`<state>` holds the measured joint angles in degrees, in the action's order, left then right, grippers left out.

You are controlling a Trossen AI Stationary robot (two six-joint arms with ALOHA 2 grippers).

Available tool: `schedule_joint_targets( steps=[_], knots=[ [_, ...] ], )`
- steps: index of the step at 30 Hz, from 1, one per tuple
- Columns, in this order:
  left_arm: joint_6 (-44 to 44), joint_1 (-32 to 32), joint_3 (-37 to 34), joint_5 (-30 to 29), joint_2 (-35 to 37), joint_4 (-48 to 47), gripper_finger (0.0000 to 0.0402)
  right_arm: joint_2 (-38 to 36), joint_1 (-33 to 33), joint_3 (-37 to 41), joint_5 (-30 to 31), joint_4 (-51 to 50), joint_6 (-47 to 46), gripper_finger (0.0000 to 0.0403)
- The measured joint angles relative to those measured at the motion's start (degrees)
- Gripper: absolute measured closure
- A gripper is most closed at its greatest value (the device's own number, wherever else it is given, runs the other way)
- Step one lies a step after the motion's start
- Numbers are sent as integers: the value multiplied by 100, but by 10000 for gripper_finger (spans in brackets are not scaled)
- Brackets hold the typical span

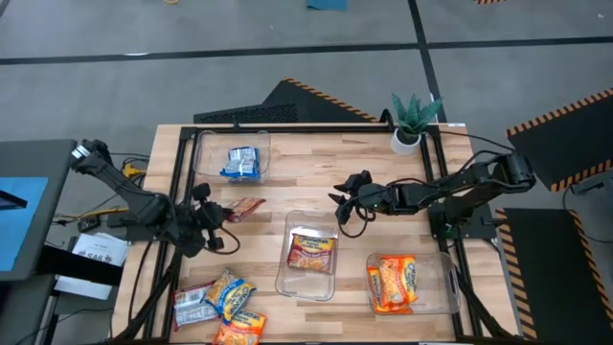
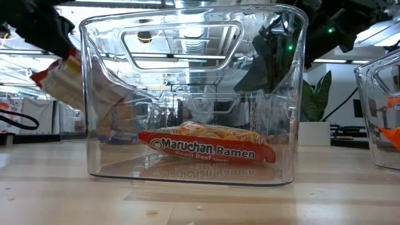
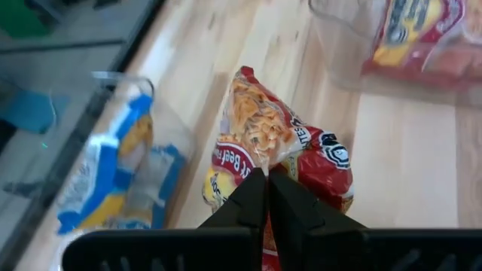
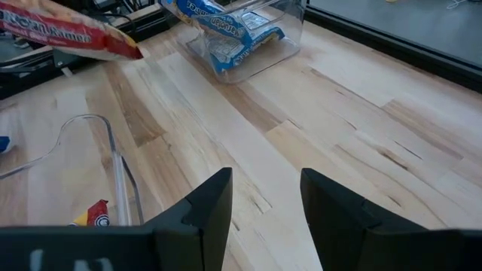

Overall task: Sort Maruchan noodles
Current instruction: Put the top red noodle pack into the middle transparent bin

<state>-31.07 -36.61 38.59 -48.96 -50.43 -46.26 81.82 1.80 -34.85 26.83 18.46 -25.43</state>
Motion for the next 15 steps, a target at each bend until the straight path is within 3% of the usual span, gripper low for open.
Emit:
schedule_joint_targets(
  steps=[5,15],
  knots=[
    [109,-25,0,-433,-2,177,401,0,0,0,0,-4,-2,221],
    [152,-23,0,-603,-2,225,401,0,0,0,0,-4,-4,221]
  ],
)
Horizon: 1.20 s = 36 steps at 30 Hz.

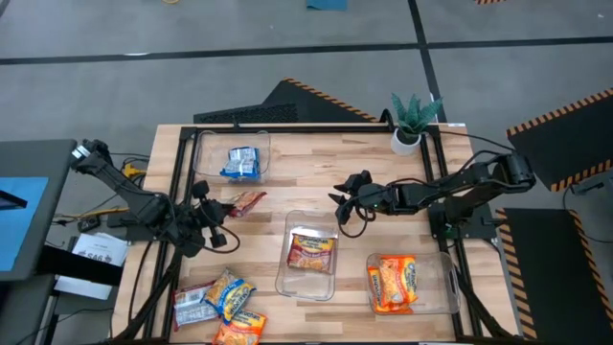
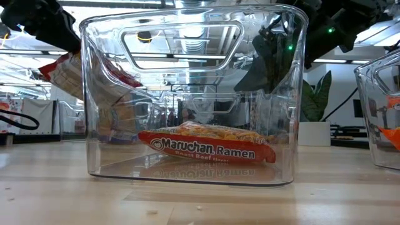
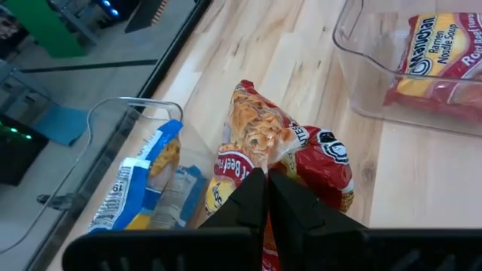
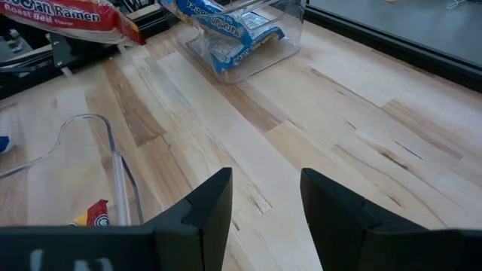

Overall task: Sort Maruchan noodles
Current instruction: Put the top red noodle pack into the middle transparent bin

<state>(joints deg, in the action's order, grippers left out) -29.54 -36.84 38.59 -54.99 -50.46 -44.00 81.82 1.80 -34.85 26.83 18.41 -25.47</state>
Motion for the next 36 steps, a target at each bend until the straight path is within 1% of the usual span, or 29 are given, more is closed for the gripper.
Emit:
schedule_joint_targets(
  steps=[10,36],
  knots=[
    [42,0,2,-250,0,153,401,0,0,0,0,0,0,221],
    [44,0,0,-279,0,148,401,0,0,0,2,0,-1,221]
  ],
)
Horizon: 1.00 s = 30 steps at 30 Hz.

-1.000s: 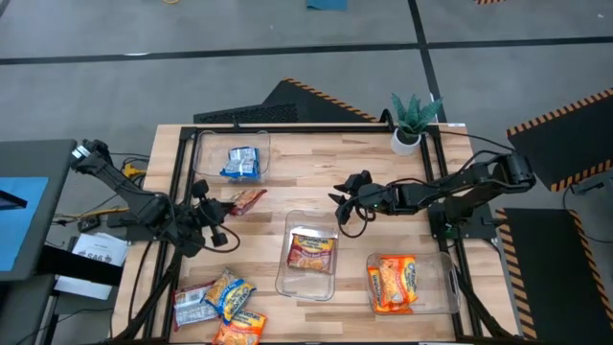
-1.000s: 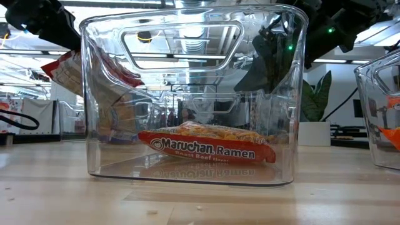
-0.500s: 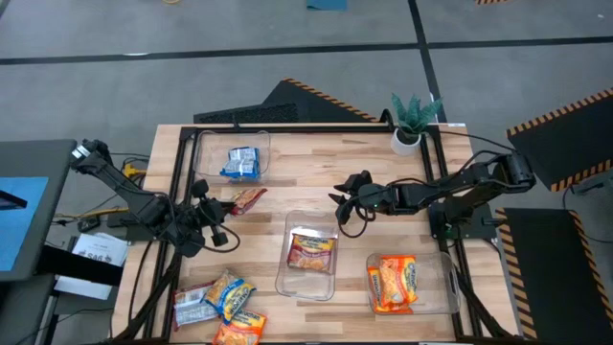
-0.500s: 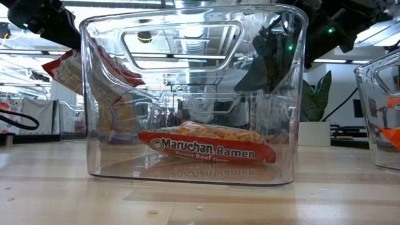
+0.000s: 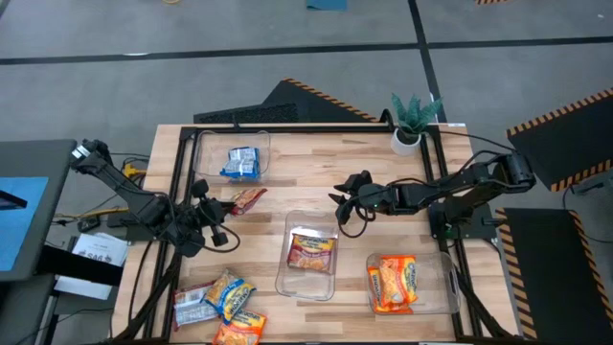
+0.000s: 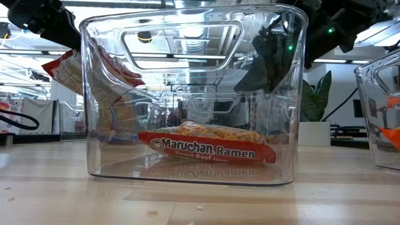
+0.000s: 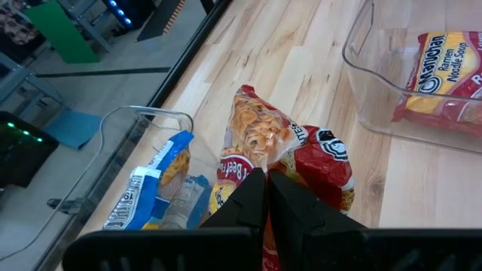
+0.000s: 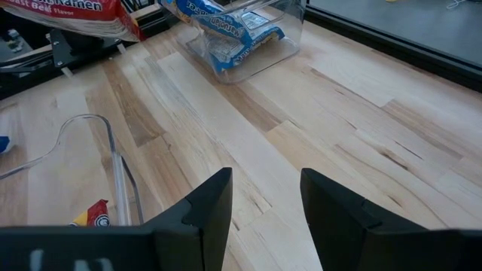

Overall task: Sort Maruchan noodles
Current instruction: Put the top red noodle pack into the middle transparent bin

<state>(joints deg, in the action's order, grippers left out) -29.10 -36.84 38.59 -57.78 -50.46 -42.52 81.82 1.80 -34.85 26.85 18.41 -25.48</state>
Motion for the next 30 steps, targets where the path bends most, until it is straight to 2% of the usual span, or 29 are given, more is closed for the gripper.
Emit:
schedule_joint_targets(
  steps=[6,11,14,18,22,26,30],
  knots=[
    [0,0,0,-104,0,0,401,0,0,0,0,2,-1,221],
    [178,2,0,-669,0,180,401,0,0,0,0,4,-15,221],
    [691,2,0,-937,0,765,401,0,0,0,0,4,-15,221],
    [1746,2,-45,-882,0,2017,401,0,-1,0,0,4,-12,221],
    [3053,2,-251,-218,-35,3684,401,0,0,0,0,4,-10,221],
    [4264,59,-669,1073,-33,5641,401,0,-1,0,0,4,-8,221],
    [4771,166,-1024,2405,-31,6956,401,0,-1,0,0,5,-1,221]
  ],
)
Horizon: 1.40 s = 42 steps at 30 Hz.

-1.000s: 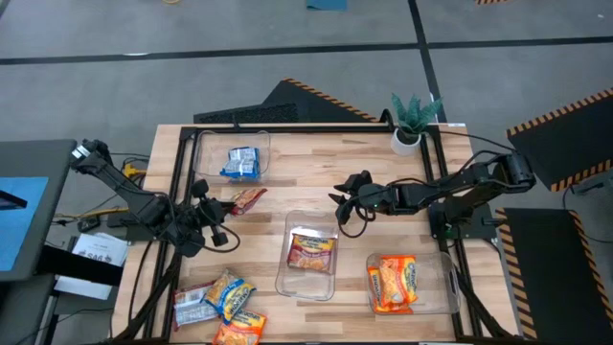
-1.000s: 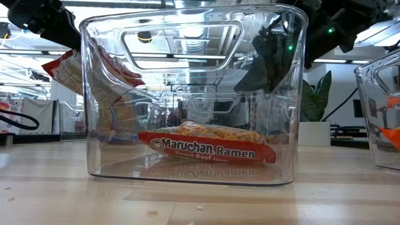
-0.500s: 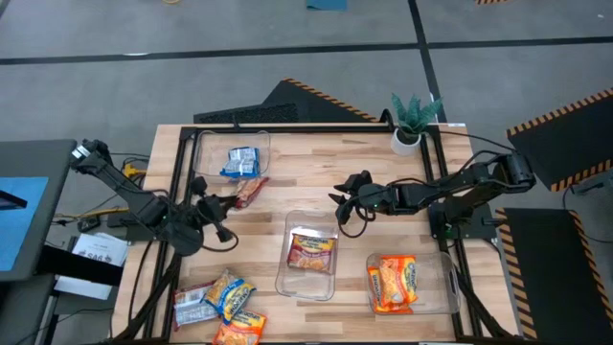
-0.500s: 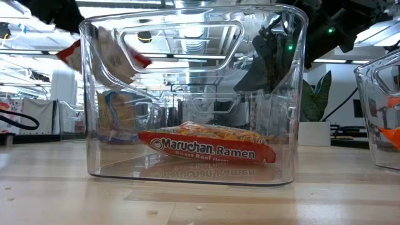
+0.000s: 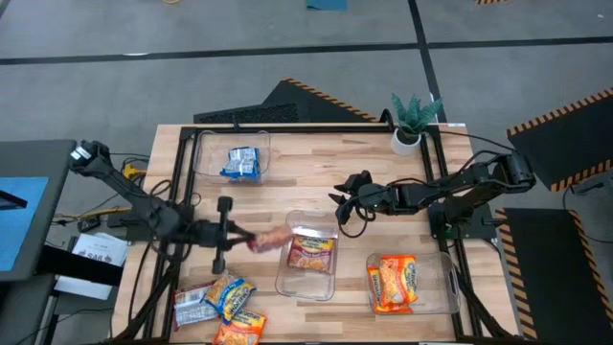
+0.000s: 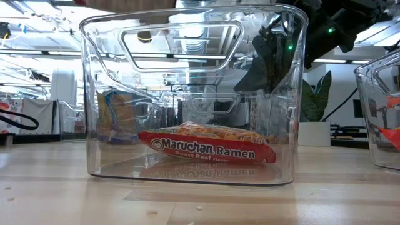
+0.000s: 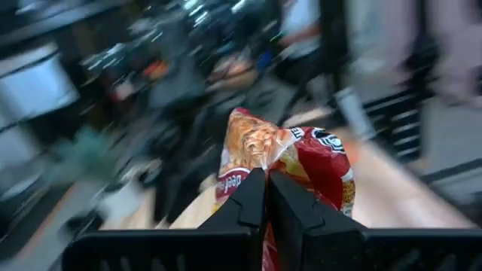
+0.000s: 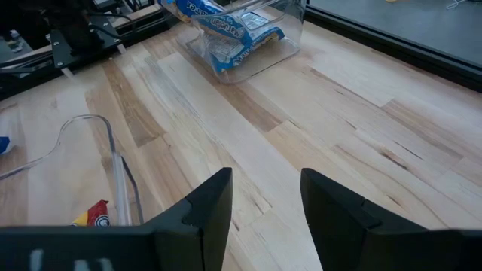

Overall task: Sort Maruchan noodles
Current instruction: Put the top red noodle pack into the middle transparent bin, then put the blue noodle pack into the top transparent bin

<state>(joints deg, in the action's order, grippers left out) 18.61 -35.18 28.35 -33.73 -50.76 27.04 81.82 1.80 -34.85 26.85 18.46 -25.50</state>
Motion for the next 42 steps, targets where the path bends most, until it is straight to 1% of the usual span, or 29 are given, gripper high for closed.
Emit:
schedule_joint_targets(
  steps=[3,6,9,11,19,22,25,28,32,34,38,42],
  knots=[
    [-46,130,-163,990,-1,434,401,0,1,0,0,2,0,221],
    [-248,278,-244,1658,0,703,401,0,1,0,0,3,0,221],
    [-382,430,-252,1943,-54,760,401,0,0,0,0,5,0,221],
    [-418,533,-253,2068,-251,952,401,0,-2,0,0,9,0,221],
    [-271,866,-255,2866,-1816,2686,401,0,1,-2,0,34,-5,221],
    [-302,1027,-255,3033,-2359,3291,401,0,1,-2,0,28,-7,221],
    [-327,1231,-253,3047,-2805,3687,401,0,-2,-2,0,13,-6,221],
    [-520,1449,-253,3002,-3173,3862,401,0,9,-2,0,10,-7,221],
    [-1082,1722,-211,3000,-3523,4084,401,0,7,-2,0,8,-7,221],
    [-1333,1794,-144,3133,-3614,4087,396,0,7,-2,0,6,-7,221],
    [-1485,1810,-10,3446,-3699,4082,365,0,7,-2,0,-12,-7,221],
    [-1484,1752,1,3444,-3686,4058,311,0,7,-2,0,-32,-7,221]
  ],
)
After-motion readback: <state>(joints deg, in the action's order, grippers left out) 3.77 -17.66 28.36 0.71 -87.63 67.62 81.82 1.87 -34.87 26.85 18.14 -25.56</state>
